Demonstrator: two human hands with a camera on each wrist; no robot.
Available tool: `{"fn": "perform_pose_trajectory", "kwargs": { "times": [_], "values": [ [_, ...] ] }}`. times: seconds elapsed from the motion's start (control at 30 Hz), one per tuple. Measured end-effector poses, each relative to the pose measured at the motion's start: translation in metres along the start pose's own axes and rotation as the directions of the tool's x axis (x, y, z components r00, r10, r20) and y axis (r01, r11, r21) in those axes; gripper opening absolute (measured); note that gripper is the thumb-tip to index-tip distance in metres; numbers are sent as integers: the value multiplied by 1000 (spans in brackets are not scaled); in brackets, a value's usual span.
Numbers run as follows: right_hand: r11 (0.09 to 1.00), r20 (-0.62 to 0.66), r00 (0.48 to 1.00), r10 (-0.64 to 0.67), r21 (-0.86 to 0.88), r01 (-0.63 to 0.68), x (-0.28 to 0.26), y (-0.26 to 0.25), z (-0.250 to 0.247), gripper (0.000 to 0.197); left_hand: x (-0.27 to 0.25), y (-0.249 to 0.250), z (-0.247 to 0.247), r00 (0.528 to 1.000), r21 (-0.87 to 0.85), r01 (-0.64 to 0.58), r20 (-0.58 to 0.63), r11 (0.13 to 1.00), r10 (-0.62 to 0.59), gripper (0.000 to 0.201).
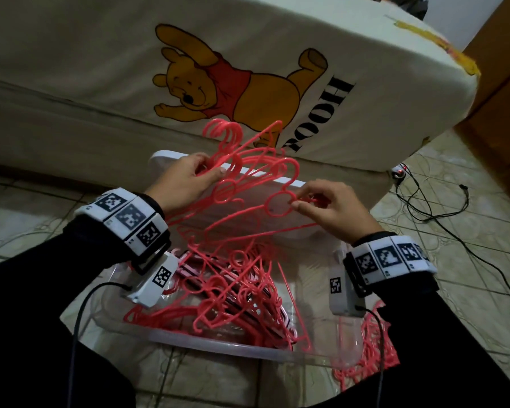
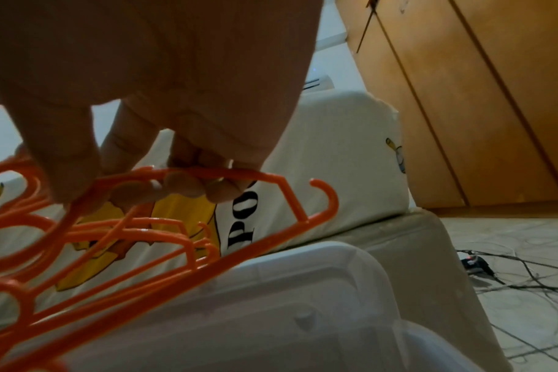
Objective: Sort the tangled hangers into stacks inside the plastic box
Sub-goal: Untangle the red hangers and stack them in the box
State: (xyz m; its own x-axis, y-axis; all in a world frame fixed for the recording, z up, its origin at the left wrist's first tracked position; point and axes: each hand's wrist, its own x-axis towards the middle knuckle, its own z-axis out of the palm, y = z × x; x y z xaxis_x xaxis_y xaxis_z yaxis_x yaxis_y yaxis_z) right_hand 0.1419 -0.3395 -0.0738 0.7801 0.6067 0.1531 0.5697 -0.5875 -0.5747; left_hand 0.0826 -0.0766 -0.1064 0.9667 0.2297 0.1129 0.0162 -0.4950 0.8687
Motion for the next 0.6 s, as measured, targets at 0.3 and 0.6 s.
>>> {"fn": "perform_pose_trajectory", "kwargs": {
  "times": [0.3,0.6],
  "values": [
    [996,68,997,44,-75,-39,-4,-5,1,5,-12,6,8,987,74,-87,140,993,76,24],
    [1000,-28,1000,-14,-11,13,-1,-10,-1,9,-15,12,15,966,-27,-94,241,995,98,12]
  ]
}}
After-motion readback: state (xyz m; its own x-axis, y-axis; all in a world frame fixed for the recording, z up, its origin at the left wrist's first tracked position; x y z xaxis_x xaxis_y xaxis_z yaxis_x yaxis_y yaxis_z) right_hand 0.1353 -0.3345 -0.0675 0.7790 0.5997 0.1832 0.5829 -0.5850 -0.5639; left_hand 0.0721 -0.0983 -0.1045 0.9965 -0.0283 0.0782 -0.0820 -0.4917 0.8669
